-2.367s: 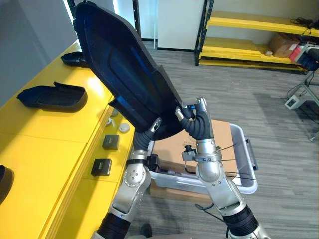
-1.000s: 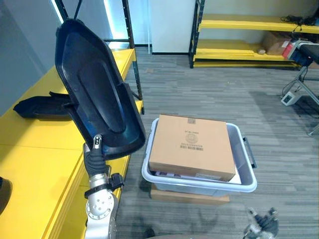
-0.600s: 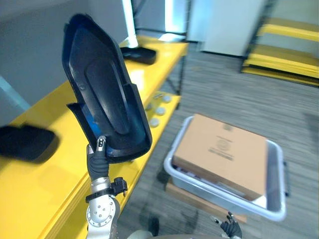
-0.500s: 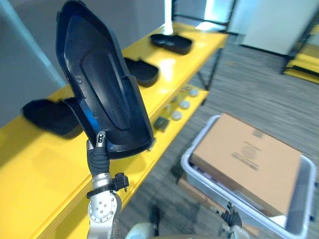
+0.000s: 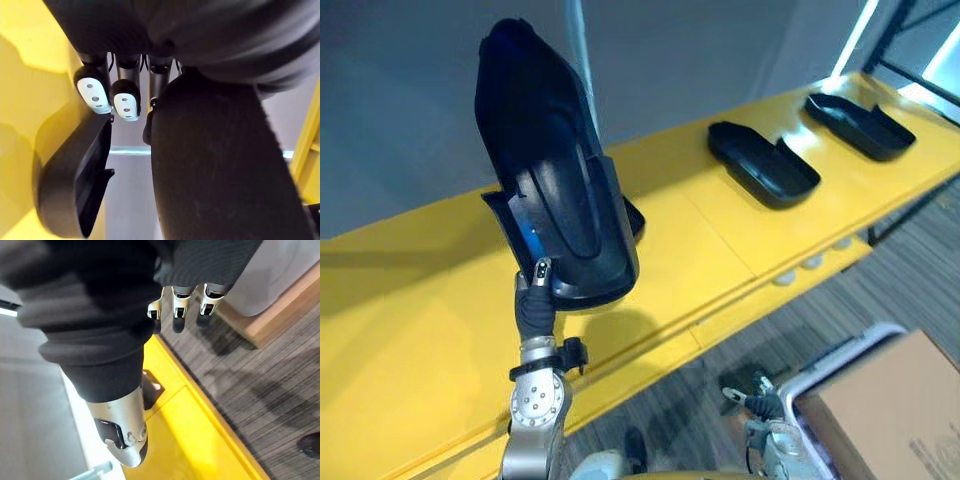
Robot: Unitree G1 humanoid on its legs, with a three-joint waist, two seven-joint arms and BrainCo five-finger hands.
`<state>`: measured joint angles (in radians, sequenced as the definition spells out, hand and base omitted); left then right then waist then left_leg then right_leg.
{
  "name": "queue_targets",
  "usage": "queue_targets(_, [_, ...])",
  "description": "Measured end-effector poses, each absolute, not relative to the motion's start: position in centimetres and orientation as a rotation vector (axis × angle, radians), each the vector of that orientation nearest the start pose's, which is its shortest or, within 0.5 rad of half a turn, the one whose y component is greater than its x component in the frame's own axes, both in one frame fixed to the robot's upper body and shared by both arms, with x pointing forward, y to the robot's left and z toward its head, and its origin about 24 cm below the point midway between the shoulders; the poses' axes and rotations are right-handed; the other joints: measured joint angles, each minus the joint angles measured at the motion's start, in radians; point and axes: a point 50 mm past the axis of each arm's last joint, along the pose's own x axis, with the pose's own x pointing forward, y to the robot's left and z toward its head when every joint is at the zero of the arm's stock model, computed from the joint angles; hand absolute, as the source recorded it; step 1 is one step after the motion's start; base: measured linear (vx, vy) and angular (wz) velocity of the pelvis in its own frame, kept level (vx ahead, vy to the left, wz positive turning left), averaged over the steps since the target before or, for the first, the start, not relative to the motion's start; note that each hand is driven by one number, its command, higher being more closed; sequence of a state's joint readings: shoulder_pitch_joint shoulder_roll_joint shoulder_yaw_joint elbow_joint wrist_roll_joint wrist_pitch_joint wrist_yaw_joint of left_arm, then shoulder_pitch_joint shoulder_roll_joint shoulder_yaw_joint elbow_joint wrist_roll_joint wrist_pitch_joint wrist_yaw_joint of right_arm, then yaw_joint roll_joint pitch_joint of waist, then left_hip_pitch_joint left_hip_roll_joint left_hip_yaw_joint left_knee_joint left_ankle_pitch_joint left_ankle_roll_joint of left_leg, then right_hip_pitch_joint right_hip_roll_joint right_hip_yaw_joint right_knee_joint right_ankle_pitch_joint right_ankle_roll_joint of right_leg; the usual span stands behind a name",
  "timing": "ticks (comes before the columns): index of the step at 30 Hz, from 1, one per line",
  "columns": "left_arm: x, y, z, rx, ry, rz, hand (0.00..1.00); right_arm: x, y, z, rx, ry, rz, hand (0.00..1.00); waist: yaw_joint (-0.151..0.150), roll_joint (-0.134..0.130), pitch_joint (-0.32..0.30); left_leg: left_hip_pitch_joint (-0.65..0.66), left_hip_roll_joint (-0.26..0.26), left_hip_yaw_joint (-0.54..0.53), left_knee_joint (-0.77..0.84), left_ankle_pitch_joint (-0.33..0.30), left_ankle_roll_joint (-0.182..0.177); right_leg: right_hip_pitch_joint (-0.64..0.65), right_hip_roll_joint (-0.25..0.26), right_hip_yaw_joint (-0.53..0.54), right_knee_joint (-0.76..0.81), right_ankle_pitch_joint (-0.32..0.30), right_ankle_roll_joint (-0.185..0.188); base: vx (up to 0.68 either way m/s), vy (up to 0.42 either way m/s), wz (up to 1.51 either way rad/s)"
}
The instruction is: Walk over and take plastic housings, then place them on the shelf
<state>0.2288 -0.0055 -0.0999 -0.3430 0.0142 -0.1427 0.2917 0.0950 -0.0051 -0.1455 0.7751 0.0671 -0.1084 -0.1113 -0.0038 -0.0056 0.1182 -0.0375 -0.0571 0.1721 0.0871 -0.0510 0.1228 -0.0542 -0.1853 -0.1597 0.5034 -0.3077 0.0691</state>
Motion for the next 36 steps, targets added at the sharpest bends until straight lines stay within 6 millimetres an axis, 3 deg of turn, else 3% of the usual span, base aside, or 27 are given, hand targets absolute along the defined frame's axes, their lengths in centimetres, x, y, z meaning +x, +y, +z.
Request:
queue_targets(1, [20.6, 14.6, 8.6, -0.06, -0.269, 0.23, 1.0, 14.1, -18.8, -12.9, 0.063, 0.774, -0.312, 0.0, -0.009, -0.001, 0.0, 0.008, -0.015, -0.054, 0.014, -0.004, -0.006, -0.026, 0.037, 0.092, -0.032, -0.005, 0.011, 0.17, -0.045, 1.65])
queue_targets(2, [20.6, 14.0, 8.6, -0.064, -0.272, 0.207, 1.0, 13.4, -18.8, -13.1, 0.064, 0.79, -0.318, 0.0, -0.007, -0.01, -0.005, 0.015, -0.033, -0.093, 0.025, -0.009, -0.014, -0.039, 0.042, 0.136, -0.084, 0.013, 0.02, 0.16, -0.052, 1.6])
queue_targets(3, [20.6, 13.9, 8.6, -0.062, -0.274, 0.199, 1.0, 13.0, -18.7, -13.2, 0.066, 0.801, -0.32, 0.0, -0.006, -0.019, -0.006, 0.016, -0.044, -0.103, 0.029, -0.017, -0.02, -0.04, 0.034, 0.136, -0.114, 0.05, 0.01, 0.13, -0.069, 1.24])
queue_targets(4, [20.4, 13.9, 8.7, -0.051, -0.28, 0.198, 1.0, 12.6, -18.4, -13.4, 0.073, 0.814, -0.319, 0.0, 0.004, -0.043, -0.011, 0.018, -0.064, -0.117, 0.041, -0.033, -0.033, -0.042, 0.008, 0.119, -0.154, 0.14, 0.009, 0.12, -0.124, 0.91])
queue_targets(5, [20.0, 14.0, 8.3, -0.053, -0.263, 0.212, 1.0, 12.2, -18.3, -13.5, 0.077, 0.824, -0.32, 0.0, 0.028, -0.038, -0.022, 0.006, -0.048, -0.124, 0.084, -0.084, -0.057, -0.002, 0.007, 0.075, -0.183, 0.119, 0.032, 0.11, -0.145, 0.71])
queue_targets(7, [19.4, 14.2, 7.8, -0.063, -0.236, 0.231, 1.0, 12.5, -18.4, -13.0, 0.078, 0.79, -0.321, 0.0, 0.032, -0.022, -0.037, -0.019, -0.004, -0.105, 0.128, -0.116, -0.073, 0.042, 0.024, 0.018, -0.247, 0.135, 0.022, 0.1, -0.182, 0.69])
queue_targets(8, [19.3, 14.0, 7.6, -0.072, -0.227, 0.232, 1.0, 12.6, -18.4, -12.9, 0.077, 0.779, -0.321, 0.0, 0.033, -0.018, -0.041, -0.026, 0.023, -0.075, 0.141, -0.114, -0.082, 0.064, 0.032, -0.018, -0.269, 0.141, 0.017, 0.09, -0.195, 0.73])
queue_targets(13, [19.2, 13.7, 7.8, -0.094, -0.229, 0.231, 1.0, 12.8, -18.6, -12.6, 0.075, 0.759, -0.325, 0.0, 0.053, -0.029, -0.045, -0.045, 0.023, -0.143, 0.159, -0.091, -0.099, 0.11, 0.039, -0.112, -0.3, 0.143, 0.014, 0.05, -0.093, 0.56])
queue_targets(15, [19.2, 13.7, 8.3, -0.097, -0.253, 0.231, 1.0, 12.3, -18.6, -12.8, 0.077, 0.771, -0.338, 0.0, 0.045, -0.042, -0.05, -0.076, 0.025, -0.084, 0.158, -0.068, -0.137, 0.114, 0.015, -0.18, -0.3, 0.144, 0.013, -0.01, -0.01, 0.81])
queue_targets(16, [19.2, 13.8, 8.5, -0.098, -0.261, 0.232, 1.0, 12.2, -18.5, -12.8, 0.078, 0.775, -0.339, 0.0, 0.044, -0.039, -0.048, -0.078, 0.049, -0.013, 0.157, -0.105, -0.133, 0.115, 0.013, -0.194, -0.299, 0.145, 0.011, -0.03, 0.027, 0.65])
queue_targets(17, [19.2, 13.8, 8.7, -0.098, -0.272, 0.232, 1.0, 12.2, -18.3, -12.8, 0.073, 0.777, -0.329, 0.0, 0.046, -0.04, -0.042, -0.092, 0.122, 0.134, 0.217, -0.131, -0.1, 0.115, 0.009, -0.204, -0.291, 0.144, 0.01, 0.0, 0.026, 0.36])
queue_targets(18, [19.2, 13.8, 8.7, -0.098, -0.273, 0.233, 1.0, 12.2, -18.5, -12.8, 0.066, 0.779, -0.331, 0.0, 0.048, -0.034, -0.04, -0.095, 0.16, 0.174, 0.254, -0.131, -0.099, 0.116, 0.005, -0.206, -0.282, 0.144, 0.01, 0.03, 0.036, 0.26])
queue_targets(20, [19.2, 13.9, 8.6, -0.093, -0.266, 0.236, 1.0, 12.2, -19.0, -13.0, 0.04, 0.789, -0.329, 0.0, 0.043, -0.033, -0.043, -0.115, 0.275, 0.187, 0.405, -0.155, -0.086, 0.095, -0.05, -0.194, -0.237, 0.133, 0.016, -0.02, 0.123, -0.11])
queue_targets(21, [19.2, 14.0, 8.5, -0.094, -0.264, 0.237, 1.0, 12.1, -19.2, -13.1, 0.031, 0.795, -0.333, 0.0, 0.041, -0.036, -0.045, -0.119, 0.299, 0.176, 0.443, -0.161, -0.091, 0.09, -0.071, -0.19, -0.233, 0.129, 0.023, -0.05, 0.264, -0.28])
queue_targets(23, [19.3, 13.8, 8.1, -0.094, -0.249, 0.231, 1.0, 11.3, -20.0, -13.6, -0.001, 0.841, -0.345, 0.0, 0.008, -0.02, -0.051, -0.13, 0.389, 0.082, 0.471, -0.151, -0.106, 0.072, -0.134, -0.169, -0.218, 0.134, 0.096, -0.01, 0.421, -0.1])
queue_targets(24, [19.3, 13.8, 8.0, -0.097, -0.242, 0.231, 1.0, 10.8, -20.1, -13.9, -0.005, 0.862, -0.35, 0.0, 0.001, -0.012, -0.057, -0.122, 0.391, 0.047, 0.433, -0.147, -0.153, 0.062, -0.146, -0.165, -0.213, 0.141, 0.12, 0.01, 0.524, 0.12])
queue_targets(25, [19.6, 13.7, 7.5, -0.11, -0.22, 0.23, 1.0, 10.0, -20.2, -14.4, -0.007, 0.911, -0.355, 0.0, -0.02, -0.013, -0.071, -0.114, 0.334, 0.008, 0.397, -0.189, -0.232, 0.05, -0.172, -0.157, -0.226, 0.163, 0.144, 0.03, 0.563, 0.34])
queue_targets(26, [20.0, 14.0, 6.8, -0.102, -0.194, 0.246, 1.0, 9.5, -19.2, -14.9, 0.034, 0.939, -0.359, 0.0, -0.045, -0.033, -0.069, -0.139, 0.29, 0.004, 0.386, -0.19, -0.236, 0.052, -0.184, -0.153, -0.27, 0.186, 0.148, 0.01, 0.502, 0.37])
queue_targets(27, [20.2, 13.9, 6.5, -0.104, -0.179, 0.25, 1.0, 9.4, -19.0, -14.9, 0.036, 0.944, -0.356, 0.0, -0.045, -0.045, -0.07, -0.141, 0.276, 0.006, 0.38, -0.19, -0.236, 0.059, -0.18, -0.157, -0.299, 0.203, 0.156, 0.01, 0.323, 0.33])
queue_targets(28, [20.4, 13.9, 5.8, -0.105, -0.148, 0.251, 1.0, 9.0, -18.8, -15.2, 0.037, 0.965, -0.35, 0.0, -0.045, -0.057, -0.067, -0.143, 0.253, 0.005, 0.377, -0.19, -0.236, 0.088, -0.179, -0.179, -0.355, 0.261, 0.15, -0.02, 0.26, 0.13])
queue_targets(29, [20.4, 13.9, 5.5, -0.095, -0.134, 0.239, 1.0, 8.9, -18.7, -15.2, 0.038, 0.967, -0.35, 0.0, -0.043, -0.059, -0.068, -0.146, 0.243, 0.006, 0.382, -0.191, -0.235, 0.099, -0.183, -0.187, -0.382, 0.321, 0.14, -0.04, 0.27, 0.12])
queue_targets(32, [20.7, 13.8, 5.8, -0.056, -0.156, 0.189, 1.0, 9.2, -18.6, -15.2, 0.036, 0.962, -0.342, 0.0, -0.031, -0.051, -0.062, -0.159, 0.243, 0.028, 0.403, -0.212, -0.22, 0.064, -0.183, -0.166, -0.362, 0.369, 0.112, -0.09, 0.236, -0.13])
queue_targets(33, [20.9, 13.8, 6.0, -0.052, -0.166, 0.184, 1.0, 9.8, -18.5, -15.1, 0.024, 0.952, -0.326, 0.0, -0.023, -0.052, -0.064, -0.158, 0.25, 0.054, 0.402, -0.221, -0.212, 0.024, -0.186, -0.169, -0.322, 0.381, 0.04, -0.12, 0.149, -0.58])
queue_targets(34, [20.8, 13.7, 6.0, -0.055, -0.165, 0.183, 1.0, 10.0, -18.6, -15.0, 0.013, 0.949, -0.318, 0.0, -0.02, -0.043, -0.063, -0.152, 0.249, 0.067, 0.389, -0.22, -0.209, 0.002, -0.185, -0.166, -0.317, 0.404, 0.001, -0.2, 0.198, -0.91])
queue_targets(35, [20.8, 13.6, 5.9, -0.056, -0.161, 0.183, 1.0, 10.6, -18.8, -14.8, -0.004, 0.929, -0.303, 0.0, -0.016, -0.014, -0.043, -0.105, 0.249, 0.122, 0.328, -0.2, -0.18, -0.034, -0.159, -0.127, -0.238, 0.358, 0.017, -0.16, 0.146, -0.73])
queue_targets(36, [20.8, 13.6, 5.9, -0.055, -0.16, 0.183, 1.0, 10.9, -18.9, -14.7, -0.006, 0.916, -0.304, 0.0, -0.018, -0.01, -0.037, -0.088, 0.247, 0.136, 0.307, -0.19, -0.171, -0.047, -0.13, -0.099, -0.166, 0.298, 0.047, -0.15, 0.115, -0.68])
